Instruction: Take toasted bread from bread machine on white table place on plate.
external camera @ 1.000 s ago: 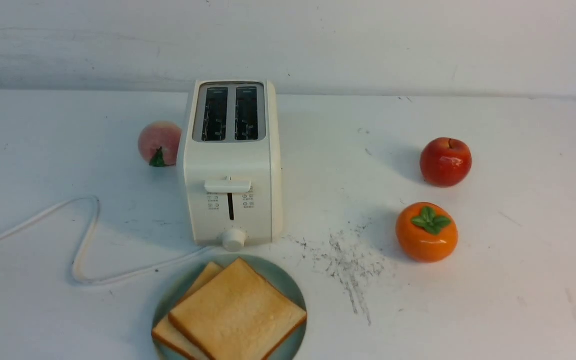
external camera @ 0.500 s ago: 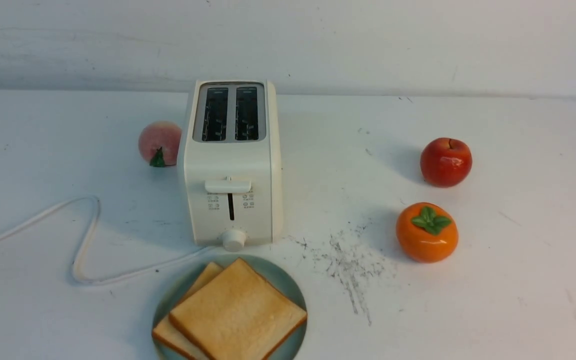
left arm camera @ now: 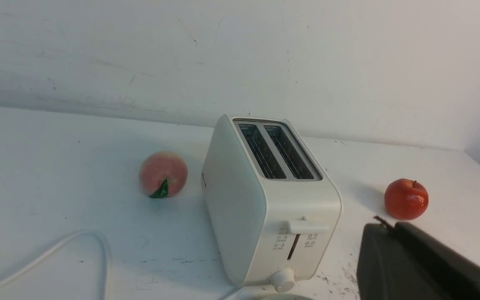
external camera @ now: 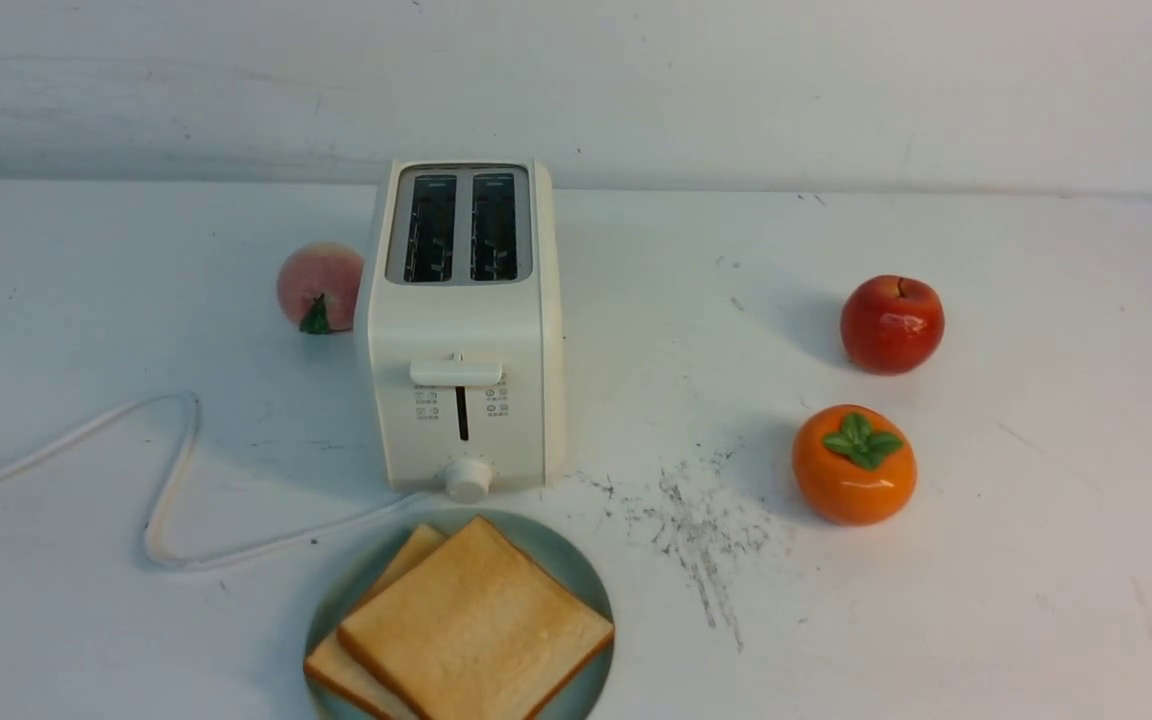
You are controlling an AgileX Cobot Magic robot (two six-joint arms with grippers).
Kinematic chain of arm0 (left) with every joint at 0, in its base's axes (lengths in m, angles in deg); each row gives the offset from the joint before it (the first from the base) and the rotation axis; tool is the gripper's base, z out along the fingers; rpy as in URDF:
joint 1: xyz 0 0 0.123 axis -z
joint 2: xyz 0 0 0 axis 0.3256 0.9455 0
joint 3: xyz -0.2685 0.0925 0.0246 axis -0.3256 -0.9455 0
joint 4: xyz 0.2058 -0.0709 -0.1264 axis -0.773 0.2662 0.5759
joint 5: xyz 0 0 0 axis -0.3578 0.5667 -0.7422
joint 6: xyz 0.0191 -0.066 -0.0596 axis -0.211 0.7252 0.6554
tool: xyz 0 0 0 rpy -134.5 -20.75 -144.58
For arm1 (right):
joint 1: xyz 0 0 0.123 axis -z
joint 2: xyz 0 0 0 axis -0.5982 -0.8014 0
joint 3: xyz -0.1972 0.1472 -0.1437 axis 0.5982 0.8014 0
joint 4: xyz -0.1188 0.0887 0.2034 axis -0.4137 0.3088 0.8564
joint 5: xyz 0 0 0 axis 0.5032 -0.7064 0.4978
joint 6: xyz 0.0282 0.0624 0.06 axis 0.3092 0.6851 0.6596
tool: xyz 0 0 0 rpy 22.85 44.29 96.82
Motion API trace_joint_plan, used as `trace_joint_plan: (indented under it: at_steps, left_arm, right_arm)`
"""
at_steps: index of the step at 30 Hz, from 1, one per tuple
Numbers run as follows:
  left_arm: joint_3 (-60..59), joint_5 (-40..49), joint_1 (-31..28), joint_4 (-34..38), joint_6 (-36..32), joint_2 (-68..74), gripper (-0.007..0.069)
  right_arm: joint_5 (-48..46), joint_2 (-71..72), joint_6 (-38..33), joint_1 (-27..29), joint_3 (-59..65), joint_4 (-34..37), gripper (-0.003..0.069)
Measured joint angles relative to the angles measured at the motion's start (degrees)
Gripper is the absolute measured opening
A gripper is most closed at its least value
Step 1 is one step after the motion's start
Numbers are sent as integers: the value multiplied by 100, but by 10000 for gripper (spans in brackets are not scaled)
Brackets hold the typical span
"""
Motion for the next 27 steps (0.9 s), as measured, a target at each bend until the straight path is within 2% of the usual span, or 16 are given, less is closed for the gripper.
trace_joint_plan:
  at_steps: [19, 22, 27]
  left_arm:
    - [-95, -21, -75, -5, 0, -31, 16]
    - [-597, -461, -356, -5, -2, -296, 17]
    - [-2316, -1695, -991, 1, -2, -1217, 19]
  right_arm:
    - [-20, 0, 0, 0, 0, 0, 34]
    - [-20, 0, 0, 0, 0, 0, 36]
    - [-20, 0, 0, 0, 0, 0, 44]
